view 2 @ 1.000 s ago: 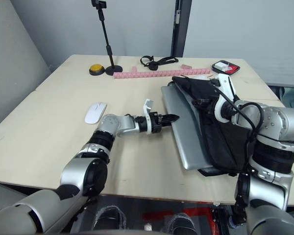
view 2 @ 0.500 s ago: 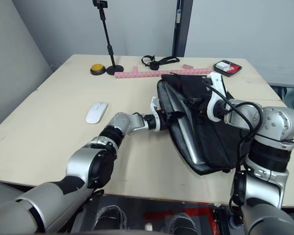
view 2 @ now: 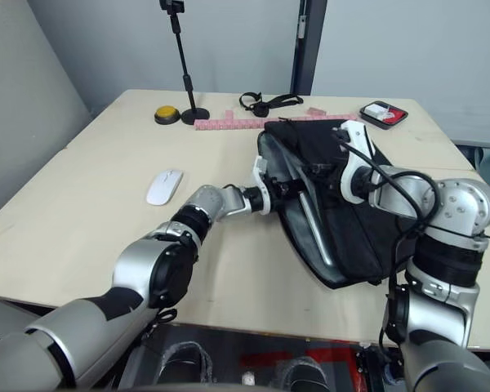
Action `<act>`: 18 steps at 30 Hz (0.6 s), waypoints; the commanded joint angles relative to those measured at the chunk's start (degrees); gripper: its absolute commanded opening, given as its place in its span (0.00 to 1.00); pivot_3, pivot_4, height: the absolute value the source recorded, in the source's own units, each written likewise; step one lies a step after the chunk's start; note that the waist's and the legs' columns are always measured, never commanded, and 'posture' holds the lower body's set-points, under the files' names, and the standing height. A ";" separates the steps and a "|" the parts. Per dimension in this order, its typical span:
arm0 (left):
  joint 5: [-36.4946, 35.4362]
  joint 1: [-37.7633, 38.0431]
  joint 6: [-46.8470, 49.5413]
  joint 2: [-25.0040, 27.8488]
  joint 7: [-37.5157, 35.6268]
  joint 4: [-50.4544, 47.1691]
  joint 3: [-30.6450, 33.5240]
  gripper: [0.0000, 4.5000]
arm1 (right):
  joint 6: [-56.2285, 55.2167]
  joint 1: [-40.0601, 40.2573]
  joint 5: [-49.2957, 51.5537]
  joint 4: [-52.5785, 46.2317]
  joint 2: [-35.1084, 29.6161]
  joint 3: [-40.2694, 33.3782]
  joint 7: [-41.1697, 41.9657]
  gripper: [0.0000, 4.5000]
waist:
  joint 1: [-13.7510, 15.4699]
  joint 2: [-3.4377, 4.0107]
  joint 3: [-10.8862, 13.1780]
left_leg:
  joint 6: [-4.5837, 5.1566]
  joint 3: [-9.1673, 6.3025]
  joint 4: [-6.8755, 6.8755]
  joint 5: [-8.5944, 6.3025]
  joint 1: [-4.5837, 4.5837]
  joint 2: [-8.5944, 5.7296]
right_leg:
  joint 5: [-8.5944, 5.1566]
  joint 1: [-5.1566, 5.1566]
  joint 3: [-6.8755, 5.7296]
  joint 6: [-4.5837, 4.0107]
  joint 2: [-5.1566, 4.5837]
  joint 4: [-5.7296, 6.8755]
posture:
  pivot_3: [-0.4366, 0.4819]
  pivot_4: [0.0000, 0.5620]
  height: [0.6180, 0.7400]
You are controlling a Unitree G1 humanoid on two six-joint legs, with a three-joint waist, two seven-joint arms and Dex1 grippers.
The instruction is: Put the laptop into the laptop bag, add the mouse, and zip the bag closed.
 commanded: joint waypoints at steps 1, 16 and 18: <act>0.90 -2.93 0.46 -7.03 -2.52 -3.05 -1.29 0.60 | 0.29 -0.22 1.65 -0.25 -1.06 -1.37 0.24 0.00 | 0.10 0.00 0.00 | 0.00 0.00 0.00 0.00 -0.01 0.00 | 0.00 0.00 0.00 0.00 0.00 0.00 | 0.48 0.27 1.00; 3.64 10.31 17.27 16.12 -13.60 -42.15 -13.18 0.90 | -3.01 -0.41 -6.43 5.55 -5.25 1.85 6.87 0.00 | -0.42 0.05 -0.03 | -0.17 -0.05 -0.02 0.14 0.05 0.00 | -0.05 0.00 -0.02 -0.09 -0.01 0.13 | 0.48 0.27 1.00; 3.66 14.15 17.64 21.26 -15.57 -49.74 -14.70 0.90 | -4.19 -0.33 -7.84 6.21 -5.46 3.59 8.31 0.00 | -0.56 0.05 -0.03 | -0.18 -0.05 -0.04 0.15 0.07 0.00 | -0.06 0.01 -0.02 -0.10 -0.02 0.12 | 0.48 0.27 1.00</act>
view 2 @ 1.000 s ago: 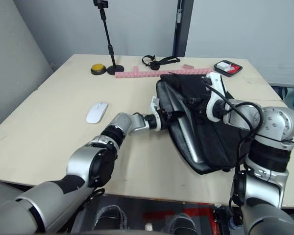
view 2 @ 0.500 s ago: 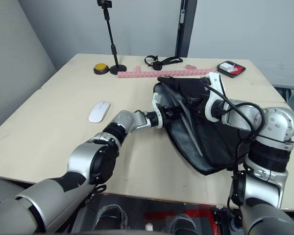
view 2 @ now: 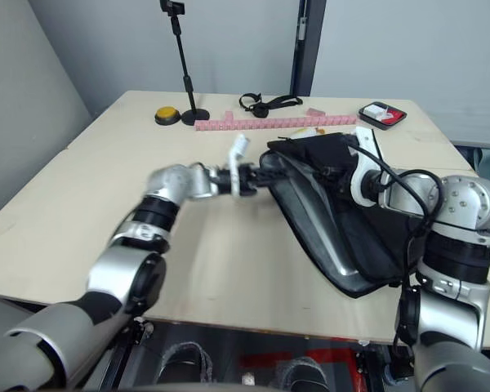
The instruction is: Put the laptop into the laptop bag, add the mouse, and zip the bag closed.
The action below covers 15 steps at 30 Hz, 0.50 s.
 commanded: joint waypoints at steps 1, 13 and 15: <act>-1.50 5.76 1.38 7.08 -4.27 -13.44 -1.86 0.90 | -4.34 -0.52 -2.66 -0.42 -1.47 2.93 3.05 0.00 | 0.04 0.00 0.00 | 0.00 0.01 -0.01 0.00 0.00 0.00 | 0.00 0.00 0.00 0.00 0.00 -0.01 | 0.48 0.27 1.00; 2.37 18.41 -15.89 32.52 -19.31 -30.16 -2.46 0.92 | -20.60 3.51 -13.19 3.36 -3.36 18.12 17.91 0.54 | -1.07 0.02 0.00 | -0.07 -0.03 -0.09 0.04 -0.01 0.06 | -0.04 -0.05 -0.07 -0.02 0.03 -0.01 | 0.48 0.27 1.00; 1.96 20.30 -17.26 35.81 -21.63 -30.87 -1.18 0.92 | -22.02 2.67 -14.01 4.78 -4.43 19.22 20.98 0.71 | -1.26 0.02 0.00 | -0.09 -0.03 -0.09 0.05 -0.02 0.06 | -0.04 -0.07 -0.08 -0.02 0.04 0.01 | 0.48 0.27 1.00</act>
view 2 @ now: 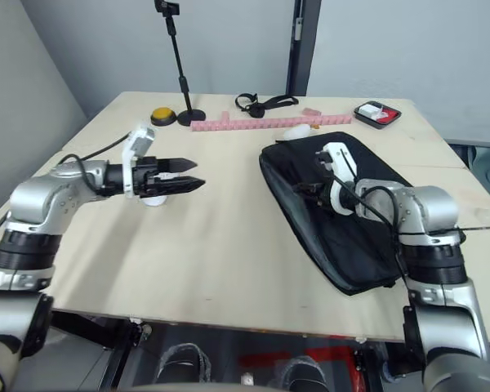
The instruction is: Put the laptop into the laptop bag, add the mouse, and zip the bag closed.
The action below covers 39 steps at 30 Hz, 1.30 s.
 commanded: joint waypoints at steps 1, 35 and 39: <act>-0.53 2.83 -3.81 5.49 -4.58 -3.45 2.80 0.92 | -4.17 -2.04 -1.89 1.00 -3.10 1.20 6.51 0.77 | -0.40 0.00 0.00 | 0.00 0.01 0.00 0.00 -0.01 0.00 | -0.01 -0.02 0.00 -0.01 0.00 0.00 | 0.48 0.27 1.00; 5.96 14.25 -11.93 20.67 -1.85 19.20 13.78 0.96 | -38.85 5.06 -7.08 5.05 -25.64 -6.05 50.75 1.00 | -1.24 -0.04 -0.02 | 0.61 0.11 0.26 -0.18 0.15 0.07 | -0.33 -0.10 0.08 -0.51 0.00 0.64 | 0.48 0.27 1.00; 8.48 9.97 -9.35 14.01 8.34 18.93 11.21 0.96 | -37.26 1.63 -8.17 -0.50 -21.09 -1.27 48.15 1.00 | -1.27 -0.05 -0.02 | 0.61 0.06 0.48 -0.17 0.18 0.12 | -0.34 -0.13 0.09 -0.52 0.03 0.95 | 0.48 0.27 1.00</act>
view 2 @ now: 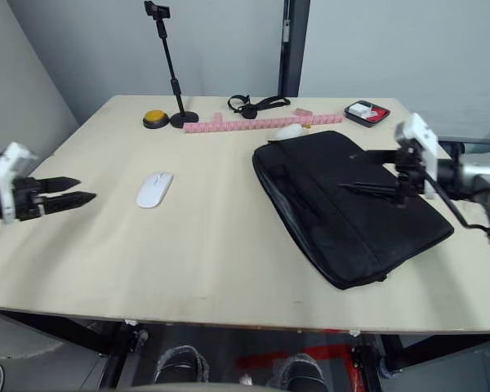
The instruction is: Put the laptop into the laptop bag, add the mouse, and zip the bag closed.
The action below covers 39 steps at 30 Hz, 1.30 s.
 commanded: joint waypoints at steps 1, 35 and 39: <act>2.05 -4.40 2.85 -3.19 9.03 -1.45 -0.43 0.96 | 0.98 -2.96 -0.15 -5.19 1.75 2.64 -1.61 1.00 | 0.06 -0.06 -0.02 | 0.00 -0.01 0.05 0.00 0.01 0.00 | 0.00 0.02 0.00 0.00 0.00 0.04 | 0.48 0.27 1.00; 10.51 -13.43 1.09 -28.81 38.86 4.59 -5.16 0.96 | 6.30 -8.77 2.66 -13.50 8.41 7.26 -3.72 1.00 | 0.25 -0.18 -0.05 | 0.00 -0.16 0.24 0.02 -0.17 -0.07 | 0.01 0.06 -0.07 -0.01 -0.04 0.00 | 0.48 0.27 1.00; 11.76 -15.80 -1.56 -28.89 37.05 10.45 -5.78 0.96 | 6.41 -8.90 2.81 -13.44 8.52 6.93 -4.60 1.00 | 0.32 -0.17 -0.05 | 0.00 -0.16 0.24 0.01 -0.18 -0.08 | 0.01 0.06 -0.07 -0.01 -0.05 -0.02 | 0.48 0.27 1.00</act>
